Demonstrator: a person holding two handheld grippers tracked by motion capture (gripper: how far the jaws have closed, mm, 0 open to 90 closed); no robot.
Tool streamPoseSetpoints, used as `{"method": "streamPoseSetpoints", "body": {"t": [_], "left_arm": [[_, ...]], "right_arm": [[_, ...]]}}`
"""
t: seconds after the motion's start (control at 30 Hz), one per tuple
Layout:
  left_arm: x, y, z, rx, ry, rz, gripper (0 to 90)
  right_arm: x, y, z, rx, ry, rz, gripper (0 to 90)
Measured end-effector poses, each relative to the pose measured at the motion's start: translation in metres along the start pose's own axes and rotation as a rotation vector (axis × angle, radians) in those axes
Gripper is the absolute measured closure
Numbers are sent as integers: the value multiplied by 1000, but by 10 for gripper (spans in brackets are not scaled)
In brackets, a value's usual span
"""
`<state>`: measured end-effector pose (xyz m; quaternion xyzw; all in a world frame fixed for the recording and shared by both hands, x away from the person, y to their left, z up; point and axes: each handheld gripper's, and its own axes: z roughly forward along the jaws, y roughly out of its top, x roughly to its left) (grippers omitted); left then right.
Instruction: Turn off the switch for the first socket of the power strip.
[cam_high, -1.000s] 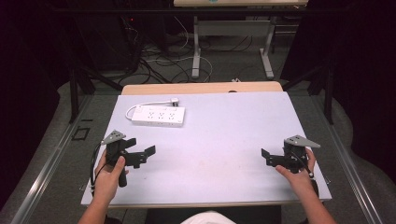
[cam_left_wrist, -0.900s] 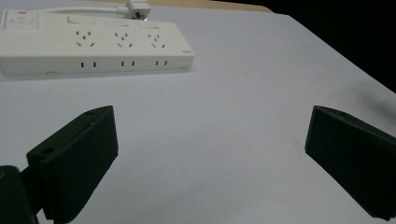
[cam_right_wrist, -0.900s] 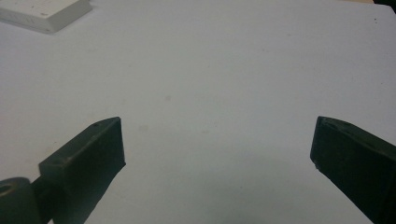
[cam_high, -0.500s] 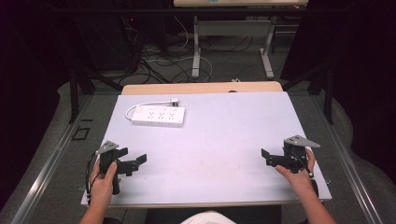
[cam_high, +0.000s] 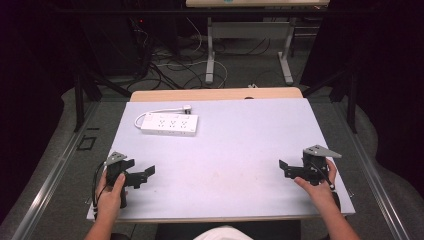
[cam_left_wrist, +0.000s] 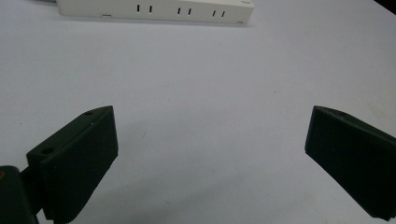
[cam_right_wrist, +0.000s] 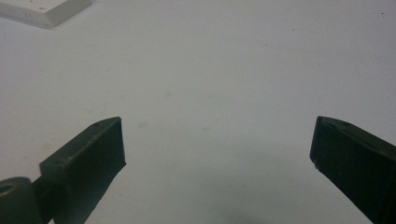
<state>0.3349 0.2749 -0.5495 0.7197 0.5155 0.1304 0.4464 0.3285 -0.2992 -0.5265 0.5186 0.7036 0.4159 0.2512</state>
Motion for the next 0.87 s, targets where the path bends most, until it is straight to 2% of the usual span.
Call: {"method": "streamPoseSetpoints", "body": {"t": [0.13, 0.17, 0.2, 0.27, 0.4, 0.7, 0.73, 0.77, 0.8, 0.87], "left_arm": [[2, -1, 2, 13, 2, -1, 27], [3, -1, 2, 21, 7, 12, 26], [2, -2, 4, 11, 7, 1, 26], [1, -3, 6, 9, 23, 7, 26], [-1, -2, 6, 32, 18, 25, 27], [-2, -1, 7, 28, 13, 43, 26], [-2, -1, 5, 41, 10, 35, 26], [-1, -1, 6, 31, 16, 40, 27], [-2, -1, 6, 24, 15, 26, 27], [-1, -1, 5, 34, 16, 28, 26]], "right_arm": [[0, 0, 1, 3, 4, 2, 26], [0, 0, 1, 3, 5, 1, 27], [0, 0, 2, 5, 3, 6, 27], [0, -1, 3, 1, 0, 5, 27], [2, 0, 3, 12, 7, 9, 28], [2, -1, 5, 10, 12, 13, 29], [2, -1, 5, 12, 11, 13, 29], [2, -1, 5, 13, 11, 13, 30], [1, -1, 5, 14, 12, 13, 29], [1, -1, 5, 14, 11, 15, 30]]}}
